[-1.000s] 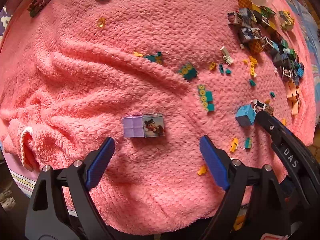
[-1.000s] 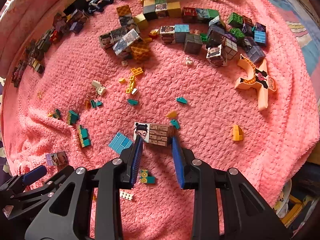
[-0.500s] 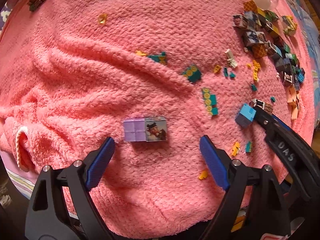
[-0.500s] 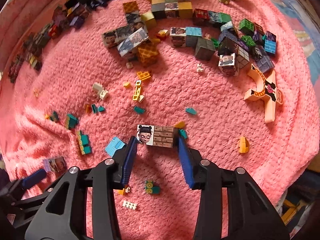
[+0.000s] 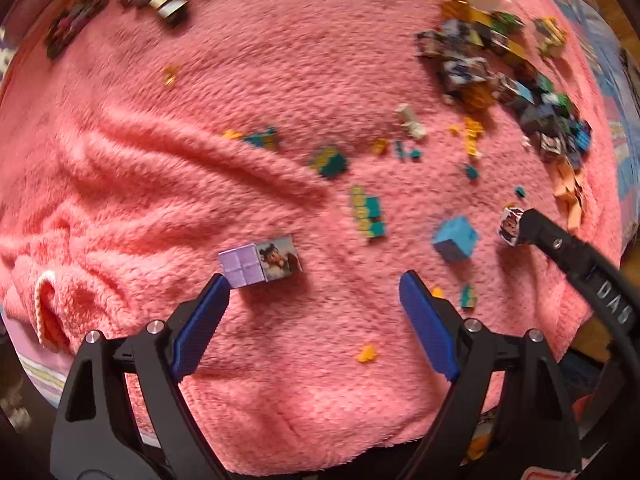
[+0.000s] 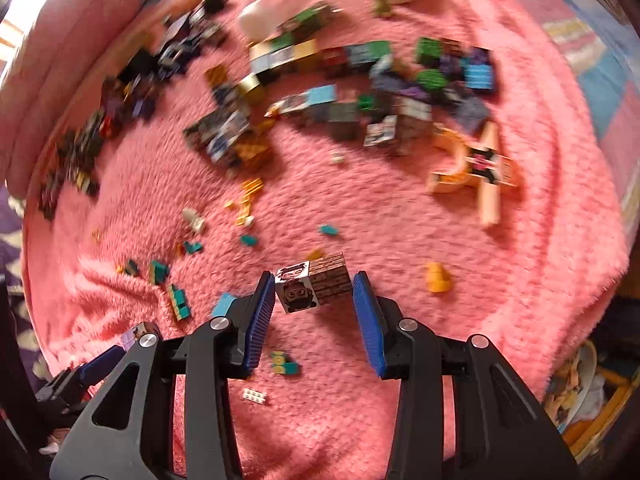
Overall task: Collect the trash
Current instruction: 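Grasp the light blue brick with the left gripper while the right gripper holds the brown brick, then carry both bricks over the yellow-rimmed bin and open both grippers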
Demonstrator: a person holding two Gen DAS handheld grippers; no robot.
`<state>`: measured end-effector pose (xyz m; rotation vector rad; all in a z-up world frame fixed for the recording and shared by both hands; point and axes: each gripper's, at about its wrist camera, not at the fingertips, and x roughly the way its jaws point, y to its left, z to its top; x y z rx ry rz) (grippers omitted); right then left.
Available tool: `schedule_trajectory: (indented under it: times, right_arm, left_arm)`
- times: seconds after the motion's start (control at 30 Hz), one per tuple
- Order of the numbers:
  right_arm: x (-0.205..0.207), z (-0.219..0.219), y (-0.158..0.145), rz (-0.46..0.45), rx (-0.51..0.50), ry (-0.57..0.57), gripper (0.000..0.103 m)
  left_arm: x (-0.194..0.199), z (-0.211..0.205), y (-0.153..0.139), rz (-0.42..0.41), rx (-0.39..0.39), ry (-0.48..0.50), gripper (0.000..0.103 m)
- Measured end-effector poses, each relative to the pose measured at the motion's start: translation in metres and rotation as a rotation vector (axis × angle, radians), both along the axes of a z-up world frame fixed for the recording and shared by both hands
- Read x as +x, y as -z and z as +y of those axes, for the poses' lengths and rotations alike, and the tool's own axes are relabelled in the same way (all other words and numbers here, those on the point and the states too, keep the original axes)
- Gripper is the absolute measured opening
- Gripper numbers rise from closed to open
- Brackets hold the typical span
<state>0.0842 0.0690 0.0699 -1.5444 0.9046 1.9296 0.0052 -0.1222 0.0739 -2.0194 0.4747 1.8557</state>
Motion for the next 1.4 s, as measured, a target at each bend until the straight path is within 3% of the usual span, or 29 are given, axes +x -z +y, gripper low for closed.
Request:
schedule_trajectory:
  times: [0.13, 0.3, 0.37, 0.43, 0.73, 0.87, 1.07, 1.4]
  right_arm:
    - [0.019, 0.006, -0.008, 0.028, -0.017, 0.032, 0.039]
    - [0.035, 0.017, -0.023, 0.054, 0.0, 0.043, 0.039]
    - [0.04, 0.023, -0.026, 0.064, 0.004, 0.046, 0.039]
    - [0.044, 0.025, -0.027, 0.069, 0.004, 0.052, 0.039]
    - [0.045, 0.031, -0.011, 0.07, -0.035, 0.059, 0.039]
    - [0.046, 0.033, -0.006, 0.066, -0.045, 0.068, 0.039]
    - [0.046, 0.035, -0.003, 0.06, -0.058, 0.082, 0.039]
    - [0.051, 0.021, -0.018, 0.095, -0.044, 0.089, 0.039]
  left_arm:
    - [0.008, 0.021, -0.011, 0.057, 0.07, 0.099, 0.083]
    - [0.011, 0.04, -0.011, 0.031, 0.129, 0.15, 0.079]
    - [0.015, 0.049, -0.007, 0.017, 0.127, 0.156, 0.067]
    - [0.019, 0.062, -0.006, 0.005, 0.125, 0.16, 0.062]
    - [0.03, 0.098, 0.025, -0.029, 0.094, 0.257, 0.059]
    - [0.028, 0.105, 0.042, -0.053, 0.081, 0.264, 0.041]
    - [0.022, 0.104, 0.044, -0.056, 0.089, 0.24, 0.024]
    - [0.014, 0.091, 0.019, -0.074, 0.197, 0.177, 0.024]
